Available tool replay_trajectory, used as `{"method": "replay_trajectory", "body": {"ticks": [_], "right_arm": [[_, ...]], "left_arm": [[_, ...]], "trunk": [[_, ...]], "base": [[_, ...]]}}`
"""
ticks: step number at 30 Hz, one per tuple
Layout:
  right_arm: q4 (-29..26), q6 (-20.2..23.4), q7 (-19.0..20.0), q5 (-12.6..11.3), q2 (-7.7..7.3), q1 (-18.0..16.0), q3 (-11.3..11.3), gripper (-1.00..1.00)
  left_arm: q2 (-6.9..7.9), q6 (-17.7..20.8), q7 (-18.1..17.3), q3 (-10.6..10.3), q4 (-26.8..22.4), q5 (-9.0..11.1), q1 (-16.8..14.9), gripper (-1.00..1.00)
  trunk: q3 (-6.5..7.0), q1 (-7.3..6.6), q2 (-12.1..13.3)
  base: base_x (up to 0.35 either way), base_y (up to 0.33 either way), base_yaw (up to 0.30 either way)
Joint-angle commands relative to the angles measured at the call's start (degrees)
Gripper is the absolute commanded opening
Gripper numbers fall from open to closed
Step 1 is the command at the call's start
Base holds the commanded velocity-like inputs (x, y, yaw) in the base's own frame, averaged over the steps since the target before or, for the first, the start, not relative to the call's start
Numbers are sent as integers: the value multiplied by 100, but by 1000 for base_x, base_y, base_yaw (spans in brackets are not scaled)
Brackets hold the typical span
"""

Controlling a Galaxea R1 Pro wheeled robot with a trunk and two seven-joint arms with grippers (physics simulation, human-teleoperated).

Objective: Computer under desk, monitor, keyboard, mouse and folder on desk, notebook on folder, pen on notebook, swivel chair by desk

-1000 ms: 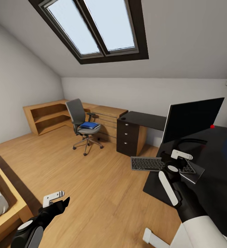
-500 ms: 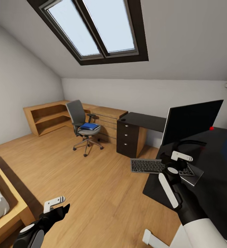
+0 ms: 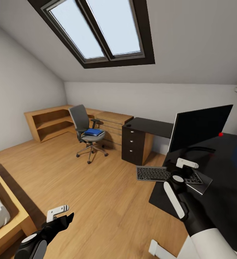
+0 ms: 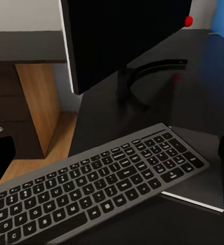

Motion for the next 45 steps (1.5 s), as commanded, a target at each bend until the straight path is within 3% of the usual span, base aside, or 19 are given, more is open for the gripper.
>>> {"method": "replay_trajectory", "body": {"ticks": [1, 15, 17, 18, 21, 30, 34, 37, 43, 45], "right_arm": [[-1, 37, -45, -24, -7, -6, 102, 100], [46, 45, 145, -37, 34, -6, 207, 100], [102, 45, 327, -34, 30, -6, 204, 100], [221, 44, 762, -27, 17, -6, 199, 100], [328, 40, 1088, -17, 8, -6, 202, 100], [719, -177, 1656, 159, 4, -9, 203, 100], [1334, -512, 1956, 368, 16, -54, 193, 100], [2445, -780, 2107, 555, 10, -749, 184, 100], [3911, -1110, 2193, 604, 0, -1618, 180, 100], [4759, -1361, 2326, 616, -8, -2028, 180, 100]], "left_arm": [[5, 26, 48, -6, -9, 61, -3, 100], [16, 26, 41, -16, -15, 61, -3, 100], [15, 26, 41, -16, -15, 61, -3, 100], [17, 26, 41, -16, -14, 61, -3, 100], [19, 22, 41, -19, -13, 61, -3, 100], [13, 0, 41, -32, -16, 61, -3, 100], [15, -12, 41, -30, -18, 61, -3, 100], [19, -17, 41, -26, -18, 61, -3, 100], [20, -18, 41, -25, -25, 61, -3, 100], [20, -18, 41, -25, -38, 61, -3, 100]], "trunk": [[-6, 0, -4], [34, 0, -4], [39, 0, -4], [40, 0, -4], [43, 0, -4], [45, 0, -4], [45, 0, -4], [45, 0, -4], [45, 0, -4], [45, 0, -4]], "base": [[0, 0, -42], [0, 0, -234], [0, 0, -278], [0, 0, -220], [0, 0, -136], [0, 0, -31], [0, 0, -5], [0, 0, -1], [0, 0, 0], [0, 0, 0]]}}
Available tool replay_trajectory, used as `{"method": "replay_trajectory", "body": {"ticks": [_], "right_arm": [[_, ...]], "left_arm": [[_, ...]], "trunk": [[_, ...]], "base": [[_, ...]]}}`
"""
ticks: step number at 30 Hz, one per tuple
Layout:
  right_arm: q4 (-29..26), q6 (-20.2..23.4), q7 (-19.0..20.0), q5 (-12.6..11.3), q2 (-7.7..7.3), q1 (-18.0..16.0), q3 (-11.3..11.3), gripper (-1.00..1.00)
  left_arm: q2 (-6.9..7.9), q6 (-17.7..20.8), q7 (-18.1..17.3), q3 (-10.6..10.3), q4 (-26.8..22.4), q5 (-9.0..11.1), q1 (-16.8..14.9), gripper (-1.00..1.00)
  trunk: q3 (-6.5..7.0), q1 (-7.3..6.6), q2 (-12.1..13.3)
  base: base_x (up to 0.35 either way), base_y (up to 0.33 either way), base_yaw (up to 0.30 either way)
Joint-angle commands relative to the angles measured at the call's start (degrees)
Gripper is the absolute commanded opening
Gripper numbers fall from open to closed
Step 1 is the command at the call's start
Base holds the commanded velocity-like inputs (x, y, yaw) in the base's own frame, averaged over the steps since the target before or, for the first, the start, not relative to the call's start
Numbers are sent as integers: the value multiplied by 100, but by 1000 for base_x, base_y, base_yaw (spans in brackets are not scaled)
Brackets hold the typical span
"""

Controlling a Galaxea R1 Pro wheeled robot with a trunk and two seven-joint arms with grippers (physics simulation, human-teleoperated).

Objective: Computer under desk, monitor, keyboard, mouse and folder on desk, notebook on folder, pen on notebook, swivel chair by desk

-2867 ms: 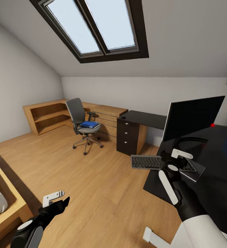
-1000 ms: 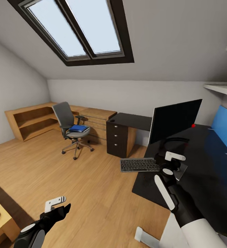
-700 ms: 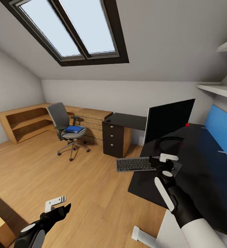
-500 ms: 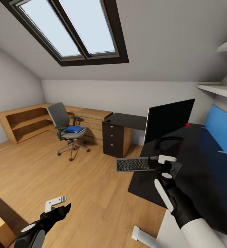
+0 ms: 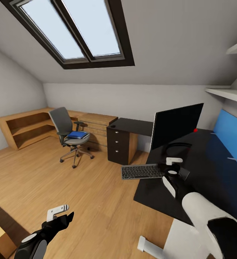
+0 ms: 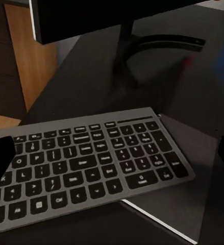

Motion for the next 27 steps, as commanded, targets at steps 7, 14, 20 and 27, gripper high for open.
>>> {"method": "replay_trajectory", "body": {"ticks": [7, 14, 20, 27], "right_arm": [[1216, -705, 252, -75, -23, -617, 36, 100], [1479, -806, 291, -87, -9, -699, 42, 100], [1661, -572, 298, -85, -15, -712, 47, 100], [1708, -304, 288, -83, -29, -715, 41, 100]], "left_arm": [[-1, 21, 41, -15, -37, 61, -3, 100], [-4, 18, 37, -23, -41, 61, -3, 100], [-8, 18, 39, -73, -142, 61, -3, 100], [-15, 25, 45, -155, -291, 61, -3, 100]], "trunk": [[-7, 0, -4], [-7, 0, -4], [-7, 0, -4], [-7, 0, -4]], "base": [[74, 0, 0], [274, 0, 0], [188, 0, 0], [189, 0, 0]]}}
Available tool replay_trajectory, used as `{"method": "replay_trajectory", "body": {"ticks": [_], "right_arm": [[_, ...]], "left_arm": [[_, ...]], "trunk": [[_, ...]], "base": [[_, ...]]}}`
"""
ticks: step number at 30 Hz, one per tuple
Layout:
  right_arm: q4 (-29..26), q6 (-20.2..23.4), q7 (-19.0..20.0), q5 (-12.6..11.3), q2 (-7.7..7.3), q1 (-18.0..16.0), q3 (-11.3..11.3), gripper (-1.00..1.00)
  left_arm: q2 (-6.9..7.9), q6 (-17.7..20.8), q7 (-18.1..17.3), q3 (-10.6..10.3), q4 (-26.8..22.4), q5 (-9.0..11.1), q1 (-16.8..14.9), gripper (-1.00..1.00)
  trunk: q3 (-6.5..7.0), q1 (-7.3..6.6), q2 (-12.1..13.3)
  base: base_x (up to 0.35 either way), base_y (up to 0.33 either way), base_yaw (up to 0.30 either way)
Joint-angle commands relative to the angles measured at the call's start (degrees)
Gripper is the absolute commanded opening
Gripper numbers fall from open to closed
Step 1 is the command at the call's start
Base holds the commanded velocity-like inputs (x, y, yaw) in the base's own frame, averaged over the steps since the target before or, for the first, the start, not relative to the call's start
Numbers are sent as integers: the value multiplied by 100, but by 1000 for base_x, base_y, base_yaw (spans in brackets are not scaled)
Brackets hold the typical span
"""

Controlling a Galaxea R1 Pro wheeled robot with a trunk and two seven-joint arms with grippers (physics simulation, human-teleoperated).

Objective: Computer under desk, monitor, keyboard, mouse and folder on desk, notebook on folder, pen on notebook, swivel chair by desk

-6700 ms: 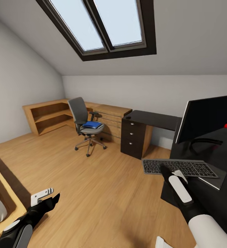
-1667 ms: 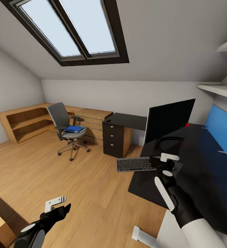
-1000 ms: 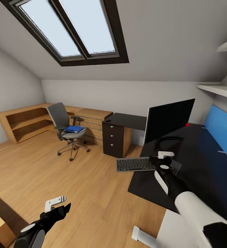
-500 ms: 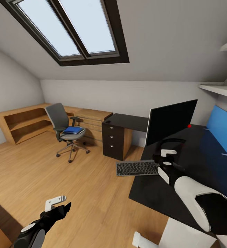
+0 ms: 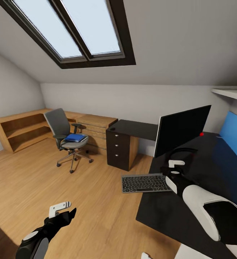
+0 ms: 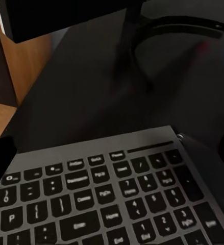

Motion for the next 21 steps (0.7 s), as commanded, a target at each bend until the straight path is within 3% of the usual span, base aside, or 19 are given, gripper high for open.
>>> {"method": "replay_trajectory", "body": {"ticks": [1, 8, 13, 21], "right_arm": [[-2, 59, -21, -56, -2, -3, 50, 100], [-10, 552, -27, -62, -89, -4, 36, 100], [-13, 659, -32, -78, -221, -4, 26, 100], [-20, 782, -39, -138, -284, -4, 21, 100]], "left_arm": [[2, 26, 46, -7, -13, 61, -3, 100], [1, 49, 46, -18, -28, 61, -3, 100], [1, 64, 44, -19, -36, 62, -3, 100], [1, 73, 46, -21, -39, 61, -3, 100]], "trunk": [[-7, 3, -3], [-7, 3, -3], [-7, 3, -3], [-7, 3, -3]], "base": [[264, 0, 0], [149, 0, 0], [33, 0, 0], [64, -38, 0]]}}
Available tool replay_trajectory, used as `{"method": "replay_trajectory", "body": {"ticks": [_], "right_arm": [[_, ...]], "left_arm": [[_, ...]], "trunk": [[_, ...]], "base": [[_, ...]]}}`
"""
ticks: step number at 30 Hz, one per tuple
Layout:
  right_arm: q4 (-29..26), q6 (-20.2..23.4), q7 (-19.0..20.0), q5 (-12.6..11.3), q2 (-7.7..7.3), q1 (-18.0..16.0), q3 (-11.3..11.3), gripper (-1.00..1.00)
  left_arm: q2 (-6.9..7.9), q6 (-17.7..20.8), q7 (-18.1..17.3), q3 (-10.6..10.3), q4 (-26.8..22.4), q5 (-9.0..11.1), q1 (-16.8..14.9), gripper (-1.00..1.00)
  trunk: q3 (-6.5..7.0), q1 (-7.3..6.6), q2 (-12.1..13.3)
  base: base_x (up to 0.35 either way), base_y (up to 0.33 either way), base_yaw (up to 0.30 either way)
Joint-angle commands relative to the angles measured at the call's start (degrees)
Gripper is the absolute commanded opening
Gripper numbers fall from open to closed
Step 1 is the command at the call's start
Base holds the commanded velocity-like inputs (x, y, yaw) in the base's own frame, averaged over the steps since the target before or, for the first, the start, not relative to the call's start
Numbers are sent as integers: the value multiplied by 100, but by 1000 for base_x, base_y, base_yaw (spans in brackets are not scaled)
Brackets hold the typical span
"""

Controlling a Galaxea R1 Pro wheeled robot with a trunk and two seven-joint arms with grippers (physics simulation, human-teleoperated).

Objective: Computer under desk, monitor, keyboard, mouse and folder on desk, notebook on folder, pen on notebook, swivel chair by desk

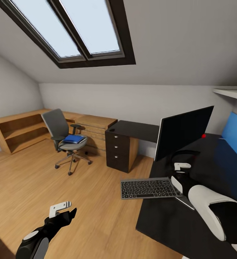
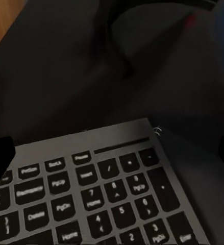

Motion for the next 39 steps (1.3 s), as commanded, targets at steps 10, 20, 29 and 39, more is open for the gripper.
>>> {"method": "replay_trajectory", "body": {"ticks": [10, 20, 29, 39], "right_arm": [[-55, 213, -19, -58, -6, -1, 46, 100], [-140, 230, -12, -74, 22, -1, 77, 100], [-146, 241, -19, -76, 121, -1, 82, 100], [-142, 249, -19, -76, 137, -1, 82, 100]], "left_arm": [[2, 50, 37, -4, -43, 69, -4, 100], [7, 52, 37, -1, -54, 70, -4, 100], [13, 52, 37, 14, -178, 70, -4, 100], [17, 52, 37, 15, -185, 61, -4, 100]], "trunk": [[-7, 2, -3], [-7, 2, -3], [-7, 2, -3], [-7, 2, -3]], "base": [[123, -80, 0], [106, -2, 0], [6, 0, 0], [33, 0, 0]]}}
